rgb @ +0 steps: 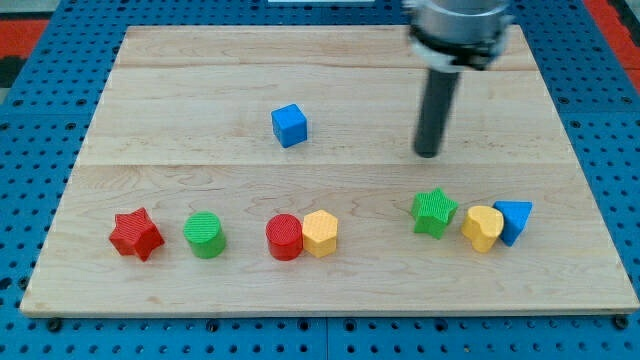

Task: Move the blue triangle towards the blue cube

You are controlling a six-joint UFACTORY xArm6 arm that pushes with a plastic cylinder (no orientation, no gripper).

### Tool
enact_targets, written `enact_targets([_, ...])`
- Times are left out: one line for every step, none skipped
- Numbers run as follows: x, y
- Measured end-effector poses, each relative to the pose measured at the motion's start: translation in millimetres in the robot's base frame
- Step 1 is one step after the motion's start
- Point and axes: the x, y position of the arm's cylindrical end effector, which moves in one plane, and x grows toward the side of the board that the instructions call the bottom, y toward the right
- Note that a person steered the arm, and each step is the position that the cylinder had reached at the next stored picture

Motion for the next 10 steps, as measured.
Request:
enact_targets([27, 147])
enact_targets([84, 190])
enact_targets([117, 104])
enact_targets([122, 75])
enact_targets([83, 44])
enact_targets([81, 0])
enact_targets([88, 62])
enact_targets([101, 17])
enact_targets([83, -22])
enact_targets([56, -64])
